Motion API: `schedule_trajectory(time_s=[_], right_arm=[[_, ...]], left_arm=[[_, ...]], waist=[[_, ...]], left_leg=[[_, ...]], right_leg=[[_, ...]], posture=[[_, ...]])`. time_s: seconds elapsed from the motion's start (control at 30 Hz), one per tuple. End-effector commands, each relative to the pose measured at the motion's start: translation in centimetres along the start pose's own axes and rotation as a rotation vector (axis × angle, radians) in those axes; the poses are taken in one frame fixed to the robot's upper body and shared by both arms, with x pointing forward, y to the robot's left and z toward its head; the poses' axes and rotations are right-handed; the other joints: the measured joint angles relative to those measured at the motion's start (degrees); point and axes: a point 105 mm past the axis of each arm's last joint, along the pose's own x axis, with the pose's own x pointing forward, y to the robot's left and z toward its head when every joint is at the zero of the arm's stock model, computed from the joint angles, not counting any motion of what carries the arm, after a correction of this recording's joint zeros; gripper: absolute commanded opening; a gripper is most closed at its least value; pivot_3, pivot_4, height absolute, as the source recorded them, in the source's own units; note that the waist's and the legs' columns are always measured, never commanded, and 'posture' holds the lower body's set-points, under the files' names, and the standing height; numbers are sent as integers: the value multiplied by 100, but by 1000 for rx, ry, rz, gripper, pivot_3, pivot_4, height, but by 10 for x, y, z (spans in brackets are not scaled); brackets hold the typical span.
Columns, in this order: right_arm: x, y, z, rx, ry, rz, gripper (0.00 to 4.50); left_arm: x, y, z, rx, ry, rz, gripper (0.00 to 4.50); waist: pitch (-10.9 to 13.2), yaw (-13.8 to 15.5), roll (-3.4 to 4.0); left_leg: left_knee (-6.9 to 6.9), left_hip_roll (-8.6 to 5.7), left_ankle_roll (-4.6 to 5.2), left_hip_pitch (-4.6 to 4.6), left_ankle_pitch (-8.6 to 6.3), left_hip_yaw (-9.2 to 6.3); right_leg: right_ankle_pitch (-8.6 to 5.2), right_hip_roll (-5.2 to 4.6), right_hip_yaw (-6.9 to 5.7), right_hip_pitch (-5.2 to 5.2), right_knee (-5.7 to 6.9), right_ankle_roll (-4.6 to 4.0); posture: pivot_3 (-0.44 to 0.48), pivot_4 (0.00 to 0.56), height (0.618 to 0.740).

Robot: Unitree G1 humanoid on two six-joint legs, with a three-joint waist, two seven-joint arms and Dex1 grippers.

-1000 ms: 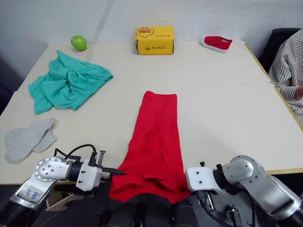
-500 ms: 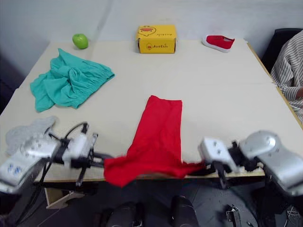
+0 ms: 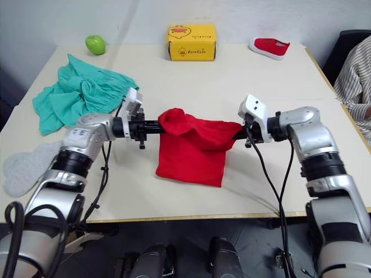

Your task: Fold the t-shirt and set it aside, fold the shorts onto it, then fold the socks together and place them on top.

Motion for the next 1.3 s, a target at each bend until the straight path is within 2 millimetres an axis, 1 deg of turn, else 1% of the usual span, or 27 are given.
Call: schedule_trajectory(time_s=[0.03, 0.13, 0.23, 0.4, 0.53, 0.57, 0.63, 0.7, 0.77, 0.83, 0.97, 1.0, 1.03, 1.1, 1.13, 1.23, 1.3], right_arm=[[2, -16, 0, -52, 1, -76, 0], [10, -22, 1, -51, -32, -106, 0], [18, -23, 4, -59, -79, -123, 0], [25, -25, 2, -58, -109, -152, 0], [30, -25, 4, -45, -139, -162, 0], [31, -29, 4, 4, -150, -189, 0], [32, -34, 4, 81, -172, -232, 458], [34, -35, 2, 111, -170, -244, 995], [32, -40, 1, 123, -184, -297, 1720], [28, -48, 1, 181, -226, -370, 2355], [14, -67, -8, 352, -299, -546, 3767], [9, -70, -12, 421, -319, -584, 4161], [6, -73, -15, 475, -337, -612, 4442], [-2, -77, -25, 555, -358, -667, 4442], [-6, -77, -24, 526, -383, -672, 4442], [-13, -69, -7, 387, -482, -618, 4442], [-17, -46, 12, 193, -544, -483, 4500]], left_arm=[[4, 17, 3, -12, -22, 101, 17], [9, 24, -7, -23, 2, 146, 17], [10, 30, -11, -34, 1, 196, 17], [5, 41, -13, -64, -14, 296, 17], [-1, 50, -16, -130, -21, 374, 17], [-2, 52, -17, -144, -25, 396, 240], [-3, 55, -18, -160, -30, 425, 656], [-2, 56, -19, -175, -34, 443, 1280], [-3, 58, -18, -180, -51, 466, 1959], [-5, 63, -15, -181, -86, 519, 2519], [-15, 77, -5, -249, -189, 655, 3798], [-16, 78, -4, -300, -218, 670, 3804], [-17, 80, -4, -344, -241, 681, 3804], [-18, 81, -2, -359, -257, 697, 3804], [-19, 81, 0, -304, -252, 698, 3804], [-22, 76, 4, -119, -201, 651, 3804], [-24, 62, 8, 91, -166, 539, 4144]], waist=[[1, -31, -1], [1, -107, -1], [1, -129, -1], [1, -159, -1], [1, -189, -1], [1, -201, -1], [1, -238, -1], [1, -248, -1], [1, -251, -1], [1, -255, -1], [1, -257, -1], [1, -257, -1], [1, -257, -1], [1, -255, -1], [1, -254, -1], [1, -254, -1], [1, -257, -1]], left_leg=[[-1, 0, 0, -3, 0, 0], [0, -2, 1, -7, 0, 0], [3, -3, 2, -6, 3, -1], [4, -2, -2, -4, 11, -2], [4, -2, -2, -3, 12, -3], [4, -2, -2, -3, 12, -3], [4, -3, -2, -3, 12, -4], [4, -3, -2, -3, 13, -5], [4, -4, -3, -3, 13, -6], [4, -6, -3, -3, 14, -6], [4, -7, -2, -3, 14, -10], [4, -6, -2, -3, 15, -13], [4, -7, -2, -3, 15, -16], [3, -7, -3, -3, 15, -16], [3, -9, -2, -3, 15, -15], [-1, -13, -2, -2, 16, -12], [-6, -15, -2, -2, 16, -7]], right_leg=[[0, -1, 0, -3, 1, 0], [0, -3, 1, -7, 3, 1], [1, -6, 3, -7, 12, 2], [1, -7, 6, -11, 26, 2], [1, -8, 8, -12, 30, 2], [1, -8, 8, -12, 30, 1], [1, -8, 8, -12, 32, 2], [1, -9, 8, -12, 33, 1], [1, -10, 8, -12, 34, 1], [1, -11, 9, -12, 34, 2], [1, -15, 9, -12, 36, 1], [1, -15, 9, -12, 36, 1], [1, -15, 9, -12, 36, 1], [1, -15, 9, -12, 36, 1], [1, -16, 9, -11, 36, 1], [1, -17, 9, -10, 34, 2], [1, -16, 10, -13, 32, 2]], posture=[[0, 150, 740], [0, 150, 740], [0, 150, 740], [0, 150, 740], [0, 150, 740], [0, 150, 740], [0, 150, 740], [0, 150, 740], [0, 150, 740], [0, 150, 740], [0, 150, 740], [0, 150, 740], [0, 150, 740], [0, 150, 740], [0, 150, 740], [0, 150, 740], [0, 150, 740]])
